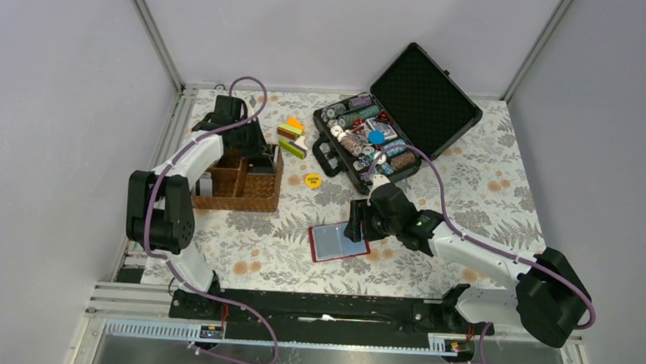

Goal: Put the credit cards into the card holder
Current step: Pick up the credit card from the storage box.

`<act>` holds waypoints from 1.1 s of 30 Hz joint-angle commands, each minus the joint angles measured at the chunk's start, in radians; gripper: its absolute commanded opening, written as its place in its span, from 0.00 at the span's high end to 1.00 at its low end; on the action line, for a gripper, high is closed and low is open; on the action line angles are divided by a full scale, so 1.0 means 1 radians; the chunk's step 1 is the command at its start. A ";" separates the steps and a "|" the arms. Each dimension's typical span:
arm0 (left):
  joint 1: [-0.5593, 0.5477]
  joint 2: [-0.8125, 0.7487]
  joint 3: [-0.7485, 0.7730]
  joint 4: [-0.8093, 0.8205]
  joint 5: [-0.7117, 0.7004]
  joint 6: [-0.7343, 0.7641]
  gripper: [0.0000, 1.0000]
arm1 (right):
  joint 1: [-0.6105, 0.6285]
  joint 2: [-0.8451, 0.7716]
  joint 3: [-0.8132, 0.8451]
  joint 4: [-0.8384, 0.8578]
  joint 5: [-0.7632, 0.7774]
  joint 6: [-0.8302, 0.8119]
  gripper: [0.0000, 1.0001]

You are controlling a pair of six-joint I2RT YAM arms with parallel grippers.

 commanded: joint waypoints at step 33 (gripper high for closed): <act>-0.039 -0.659 -0.053 -0.222 0.261 0.074 1.00 | -0.086 -0.186 0.186 -0.045 -0.196 -0.136 0.09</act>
